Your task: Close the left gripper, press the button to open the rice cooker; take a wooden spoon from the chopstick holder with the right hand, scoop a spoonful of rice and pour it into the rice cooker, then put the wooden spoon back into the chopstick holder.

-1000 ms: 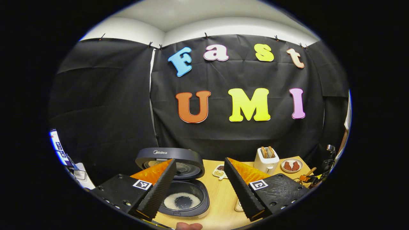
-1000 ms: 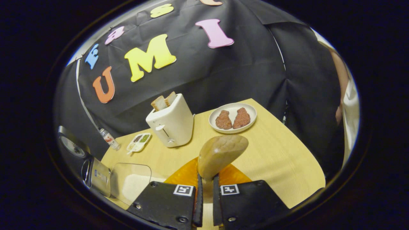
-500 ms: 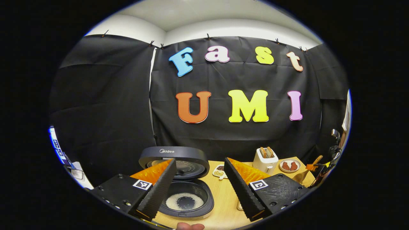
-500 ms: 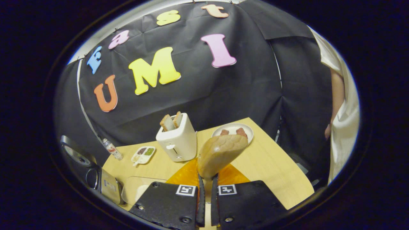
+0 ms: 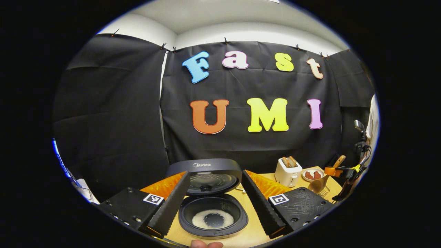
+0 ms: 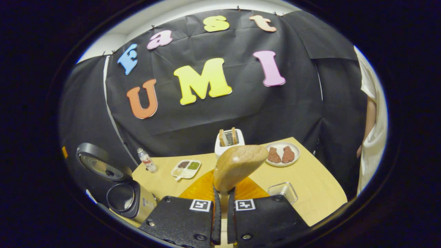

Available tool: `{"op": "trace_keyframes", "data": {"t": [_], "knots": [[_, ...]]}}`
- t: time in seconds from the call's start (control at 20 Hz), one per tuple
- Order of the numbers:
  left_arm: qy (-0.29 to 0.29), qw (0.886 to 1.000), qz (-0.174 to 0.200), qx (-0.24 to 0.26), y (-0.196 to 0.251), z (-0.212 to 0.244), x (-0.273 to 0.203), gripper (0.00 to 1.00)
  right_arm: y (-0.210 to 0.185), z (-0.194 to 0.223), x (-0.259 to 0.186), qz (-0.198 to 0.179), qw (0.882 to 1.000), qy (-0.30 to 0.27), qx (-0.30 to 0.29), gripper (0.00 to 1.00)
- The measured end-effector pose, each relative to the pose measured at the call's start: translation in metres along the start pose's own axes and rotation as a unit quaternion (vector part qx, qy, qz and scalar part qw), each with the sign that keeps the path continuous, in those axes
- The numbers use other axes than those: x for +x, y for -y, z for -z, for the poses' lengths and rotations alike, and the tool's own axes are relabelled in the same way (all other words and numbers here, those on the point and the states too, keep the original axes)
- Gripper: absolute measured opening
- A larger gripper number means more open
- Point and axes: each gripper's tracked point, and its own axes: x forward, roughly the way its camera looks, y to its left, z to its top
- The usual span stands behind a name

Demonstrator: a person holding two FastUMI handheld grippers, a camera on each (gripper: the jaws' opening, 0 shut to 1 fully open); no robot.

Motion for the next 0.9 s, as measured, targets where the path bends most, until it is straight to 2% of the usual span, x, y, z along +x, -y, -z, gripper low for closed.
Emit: {"op": "trace_keyframes", "data": {"t": [0.15,0.25,0.55,0.7,0.9], "knots": [[-0.008,1.0,-0.003,-0.003,-0.019,0.007,-0.007,0.96,-0.002,0.034,0.02,0.03,0.999,-0.015,-0.043,0.12],[-0.013,1.0,-0.006,0.0,-0.029,0.013,-0.011,0.96,0.008,0.058,0.033,0.066,0.994,-0.029,-0.088,0.12],[-0.028,1.0,0.003,0.007,-0.043,0.03,-0.013,0.95,0.015,0.098,0.045,0.118,0.976,-0.039,-0.178,0.12],[-0.041,0.999,0.002,0.006,-0.049,0.042,-0.012,0.96,0.008,0.112,0.05,0.119,0.978,-0.043,-0.167,0.12],[-0.049,0.999,-0.001,0.007,-0.055,0.048,-0.013,0.96,-0.022,0.133,0.054,0.078,0.993,-0.067,-0.065,0.12]]}}
